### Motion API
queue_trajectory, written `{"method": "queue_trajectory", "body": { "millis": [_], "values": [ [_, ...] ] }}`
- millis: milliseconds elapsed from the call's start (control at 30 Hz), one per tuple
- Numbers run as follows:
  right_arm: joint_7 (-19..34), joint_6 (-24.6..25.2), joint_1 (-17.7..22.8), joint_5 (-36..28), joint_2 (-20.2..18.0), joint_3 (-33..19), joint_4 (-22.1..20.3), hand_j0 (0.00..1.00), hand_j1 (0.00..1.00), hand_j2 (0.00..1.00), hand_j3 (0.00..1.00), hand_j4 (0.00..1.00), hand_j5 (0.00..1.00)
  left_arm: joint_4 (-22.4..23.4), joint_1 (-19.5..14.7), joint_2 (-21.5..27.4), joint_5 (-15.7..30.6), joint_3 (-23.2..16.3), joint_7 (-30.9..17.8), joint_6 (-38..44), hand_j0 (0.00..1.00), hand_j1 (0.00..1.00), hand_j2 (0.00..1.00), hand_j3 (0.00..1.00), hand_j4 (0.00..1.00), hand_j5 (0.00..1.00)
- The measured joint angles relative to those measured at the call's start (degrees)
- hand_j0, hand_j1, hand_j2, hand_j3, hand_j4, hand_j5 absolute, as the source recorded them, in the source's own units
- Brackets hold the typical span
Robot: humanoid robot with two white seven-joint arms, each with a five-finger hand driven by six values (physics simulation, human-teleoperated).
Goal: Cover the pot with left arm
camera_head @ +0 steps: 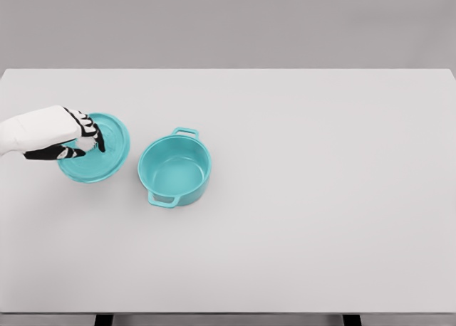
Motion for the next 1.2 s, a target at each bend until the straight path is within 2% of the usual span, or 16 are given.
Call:
{"method": "queue_trajectory", "body": {
  "millis": [633, 1067, 1200],
  "values": [
    [0.0, 0.0, 0.0, 0.01, 0.0, 0.0, 0.0, 1.0, 1.0, 1.0, 1.0, 1.0, 1.0, -4.96, -0.35, -1.03, 0.08, -1.41, 0.44, -0.01, 0.52, 0.52, 0.52, 0.52, 0.52, 0.52],
    [0.0, 0.0, 0.0, 0.01, 0.0, 0.0, 0.0, 1.0, 1.0, 1.0, 1.0, 1.0, 1.0, -6.86, -0.7, -5.22, -0.46, -2.46, 0.45, 0.0, 0.52, 0.52, 0.52, 0.52, 0.52, 0.52],
    [0.0, 0.0, 0.0, 0.0, 0.0, 0.0, 0.0, 1.0, 1.0, 1.0, 1.0, 1.0, 1.0, -6.88, -2.46, -6.77, -0.56, -4.13, 0.45, 0.02, 0.52, 0.52, 0.52, 0.52, 0.52, 0.52]
  ]
}}
